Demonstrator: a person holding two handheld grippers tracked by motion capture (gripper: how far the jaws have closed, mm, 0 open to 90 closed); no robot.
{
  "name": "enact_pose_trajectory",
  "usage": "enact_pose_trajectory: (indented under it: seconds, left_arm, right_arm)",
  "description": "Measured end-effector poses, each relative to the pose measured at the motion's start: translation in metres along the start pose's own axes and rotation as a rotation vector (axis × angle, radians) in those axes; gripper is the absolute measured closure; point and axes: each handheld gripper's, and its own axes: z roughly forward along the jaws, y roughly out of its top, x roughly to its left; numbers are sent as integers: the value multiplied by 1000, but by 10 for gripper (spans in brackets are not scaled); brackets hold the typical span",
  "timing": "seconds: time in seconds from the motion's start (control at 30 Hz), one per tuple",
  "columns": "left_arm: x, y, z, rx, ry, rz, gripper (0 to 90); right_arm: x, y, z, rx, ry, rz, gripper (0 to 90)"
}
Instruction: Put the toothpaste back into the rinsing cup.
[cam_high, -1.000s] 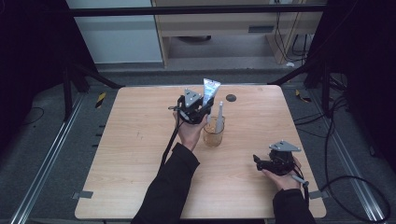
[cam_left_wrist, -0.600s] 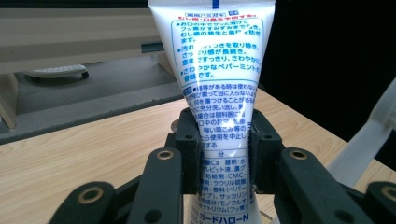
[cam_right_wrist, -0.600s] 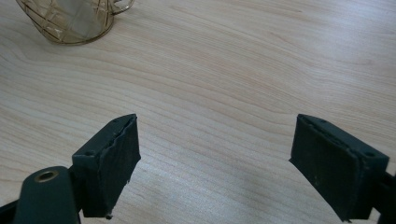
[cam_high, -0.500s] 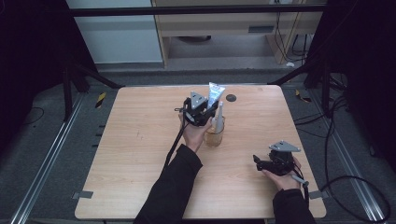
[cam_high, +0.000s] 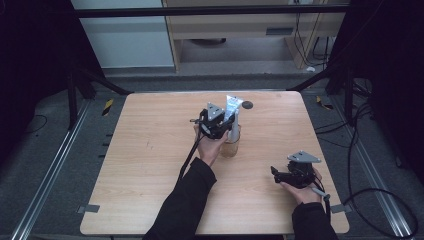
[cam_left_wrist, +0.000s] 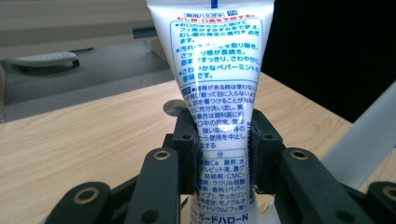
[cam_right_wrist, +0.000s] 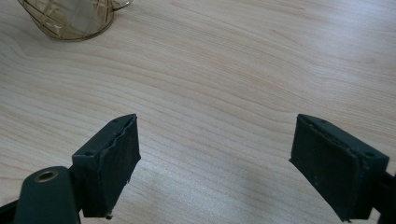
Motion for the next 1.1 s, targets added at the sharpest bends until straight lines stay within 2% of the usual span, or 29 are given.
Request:
enact_pose_trajectory:
  seconds: [0.3,0.4,0.67,0.77,0.9,0.97,1.1]
  left_arm:
    - [3,-2,1,62,-8,28,668]
    - [5,-2,1,86,1,43,663]
    - [7,-2,-2,106,-22,57,624]
    - [9,-5,-4,122,-9,67,610]
    - [14,-13,-6,138,-3,59,604]
    - [16,-17,-7,150,3,71,588]
    - [18,-18,-11,151,-5,76,556]
  right_arm:
    - [0,0,0,0,-1,1,155]
    - [0,0,0,-1,3,1,155]
    - [0,0,-1,-1,-1,2,155]
    - [0,0,-1,0,0,2,155]
    - [1,0,0,-2,-3,-5,155]
    - [1,-1,0,0,-3,-4,155]
    - [0,-1,0,-1,-6,-4,155]
